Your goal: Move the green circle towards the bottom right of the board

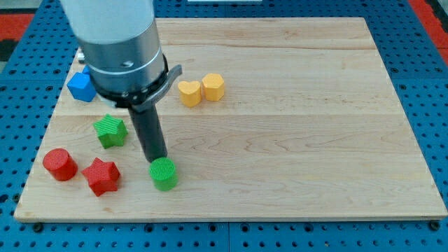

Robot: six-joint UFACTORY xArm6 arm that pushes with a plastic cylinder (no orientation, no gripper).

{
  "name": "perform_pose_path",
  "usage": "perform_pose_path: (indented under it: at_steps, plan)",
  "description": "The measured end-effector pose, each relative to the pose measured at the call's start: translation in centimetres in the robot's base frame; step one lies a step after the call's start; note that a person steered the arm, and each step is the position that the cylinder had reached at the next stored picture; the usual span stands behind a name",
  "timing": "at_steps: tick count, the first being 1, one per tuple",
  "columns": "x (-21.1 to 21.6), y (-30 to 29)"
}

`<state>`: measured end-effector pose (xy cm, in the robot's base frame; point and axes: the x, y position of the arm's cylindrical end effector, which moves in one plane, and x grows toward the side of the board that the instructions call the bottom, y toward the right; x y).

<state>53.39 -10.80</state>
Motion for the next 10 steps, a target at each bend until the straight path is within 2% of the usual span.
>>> perform_pose_path:
  at_steps: [1,2,3,4,6,7,8,10]
  plan:
    - [1.4,0.0]
    - [1.4,4.2]
    - [1.9,4.5]
    - [2.8,-2.0]
    - [7.1,0.4]
    - [6.4,5.9]
    - [4.0,12.3]
    - [2.9,9.8]
